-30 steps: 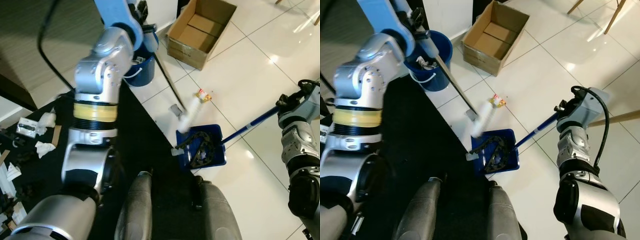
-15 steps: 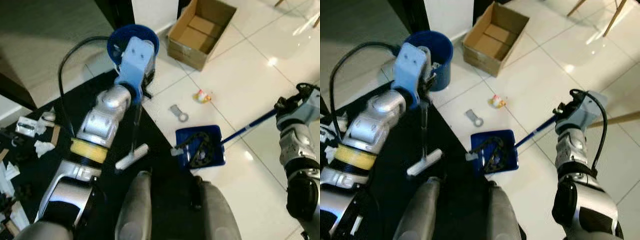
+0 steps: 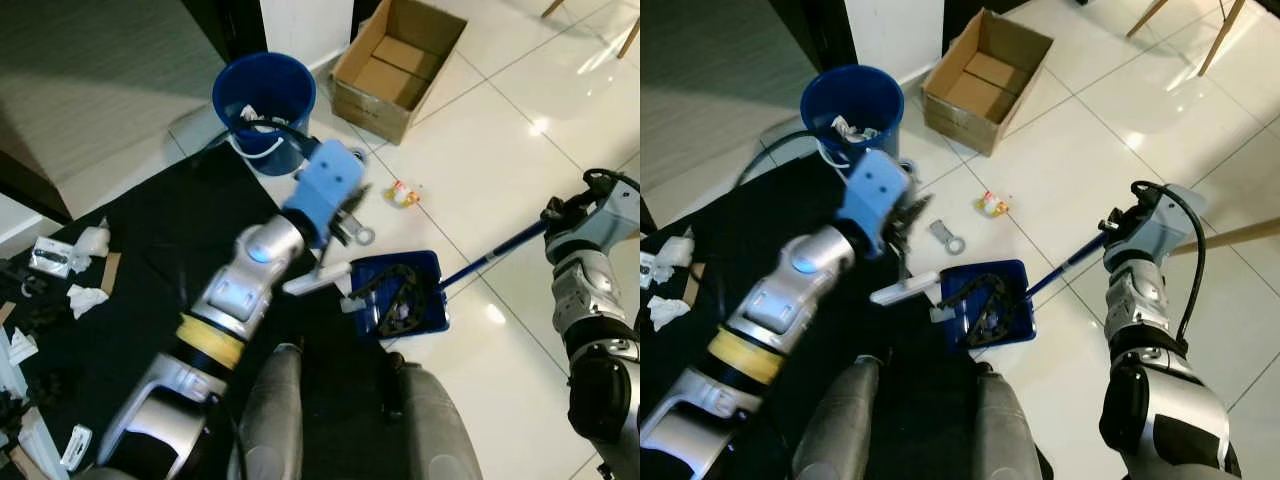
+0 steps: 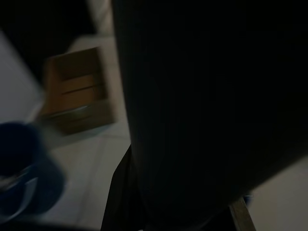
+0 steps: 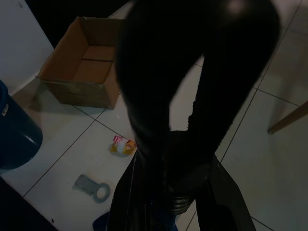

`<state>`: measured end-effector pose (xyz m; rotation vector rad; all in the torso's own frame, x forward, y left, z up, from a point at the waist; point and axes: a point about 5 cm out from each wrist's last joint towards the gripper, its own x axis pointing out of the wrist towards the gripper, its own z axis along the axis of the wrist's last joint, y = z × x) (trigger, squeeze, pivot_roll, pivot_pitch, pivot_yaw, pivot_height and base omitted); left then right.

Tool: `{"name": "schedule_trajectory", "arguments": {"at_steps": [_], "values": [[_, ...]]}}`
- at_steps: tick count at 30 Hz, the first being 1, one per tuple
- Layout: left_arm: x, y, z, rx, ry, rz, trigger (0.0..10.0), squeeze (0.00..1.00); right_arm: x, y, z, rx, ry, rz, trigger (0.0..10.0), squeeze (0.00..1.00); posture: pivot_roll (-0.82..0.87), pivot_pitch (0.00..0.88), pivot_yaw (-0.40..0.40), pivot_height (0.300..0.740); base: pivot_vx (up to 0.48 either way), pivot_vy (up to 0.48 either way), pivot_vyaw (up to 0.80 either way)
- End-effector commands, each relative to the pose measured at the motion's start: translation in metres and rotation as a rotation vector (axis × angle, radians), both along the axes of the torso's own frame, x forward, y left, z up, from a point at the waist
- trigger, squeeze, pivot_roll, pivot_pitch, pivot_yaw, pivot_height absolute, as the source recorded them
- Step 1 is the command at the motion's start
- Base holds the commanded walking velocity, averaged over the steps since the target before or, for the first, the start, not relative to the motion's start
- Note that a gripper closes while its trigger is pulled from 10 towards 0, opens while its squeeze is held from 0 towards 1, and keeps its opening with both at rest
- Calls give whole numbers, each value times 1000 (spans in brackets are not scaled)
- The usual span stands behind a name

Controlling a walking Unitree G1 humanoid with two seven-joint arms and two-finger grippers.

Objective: Sweep floor

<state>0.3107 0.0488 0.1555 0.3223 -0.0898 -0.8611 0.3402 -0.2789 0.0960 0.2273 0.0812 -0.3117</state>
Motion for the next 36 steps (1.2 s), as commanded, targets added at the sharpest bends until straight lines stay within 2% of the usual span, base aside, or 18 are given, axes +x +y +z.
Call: {"name": "schedule_trajectory", "arguments": {"at_steps": [1, 2, 4, 10, 13, 16, 18, 19, 21, 22, 25, 26, 27, 31, 33, 34, 36], "values": [[-7, -9, -4, 0, -6, -53, 10000, 0, -12, 9, -28, 62, 104, 24, 10000, 0, 107, 303, -11, 740, 0, 0, 0], [-9, -14, -7, 33, -27, -90, 10000, 0, -12, 9, -28, 62, 104, 22, 10000, 0, 102, 305, -6, 740, 0, 0, 0], [-7, -14, -9, 57, -51, -95, 10000, 0, -11, 9, -28, 62, 103, 20, 10000, 0, 101, 303, -3, 740, 0, 0, 0], [4, -4, -4, 63, -95, -25, 10000, 0, -12, 8, -27, 62, 98, 16, 10000, 0, 101, 305, -1, 740, 0, 0, 0], [12, 4, 13, -66, -113, 53, 10000, 0, -13, 6, -28, 61, 99, 13, 10000, 0, 103, 303, -2, 740, 0, 0, 0], [16, 8, 24, -106, -128, 70, 10000, 0, -13, 6, -28, 61, 100, 13, 10000, 0, 102, 302, -4, 740, 0, 0, 0], [17, 9, 26, -96, -137, 59, 10000, 0, -13, 6, -28, 60, 101, 14, 10000, 0, 103, 301, -4, 740, 0, 0, 0], [18, 11, 27, -68, -151, 37, 10000, 0, -13, 6, -28, 60, 101, 15, 10000, 0, 105, 301, -5, 740, 0, 0, 0], [19, 22, 25, 55, -176, -30, 10000, 0, -13, 6, -28, 60, 102, 18, 10000, 0, 105, 301, -6, 740, 0, 0, 0], [19, 22, 25, 55, -176, -30, 10000, 0, -13, 6, -28, 60, 102, 18, 10000, 0, 105, 301, -6, 740, 0, 0, 0], [23, 42, 20, 209, -193, -40, 10000, 0, -13, 7, -28, 61, 102, 21, 10000, 0, 106, 299, -5, 740, 0, 0, 0], [23, 42, 20, 209, -193, -40, 10000, 0, -13, 7, -28, 61, 102, 21, 10000, 0, 106, 299, -5, 740, 0, 0, 0], [26, 50, 19, 252, -189, -32, 10000, 0, -13, 8, -28, 61, 102, 23, 10000, 0, 108, 301, -8, 740, 0, 0, 0], [27, 53, 18, 264, -186, -31, 10000, 0, -13, 8, -28, 60, 102, 24, 10000, 0, 108, 301, -8, 740, 0, 0, 0], [27, 60, 12, 335, -167, -57, 10000, 0, -13, 8, -29, 62, 103, 24, 10000, 0, 107, 299, -9, 740, 0, 0, 0], [27, 60, 12, 335, -167, -57, 10000, 0, -13, 8, -29, 62, 103, 24, 10000, 0, 107, 299, -9, 740, 0, 0, 0], [26, 65, 5, 394, -147, -85, 10000, 0, -13, 9, -29, 63, 103, 25, 10000, 0, 104, 299, -8, 740, 0, 0, 0]]}}
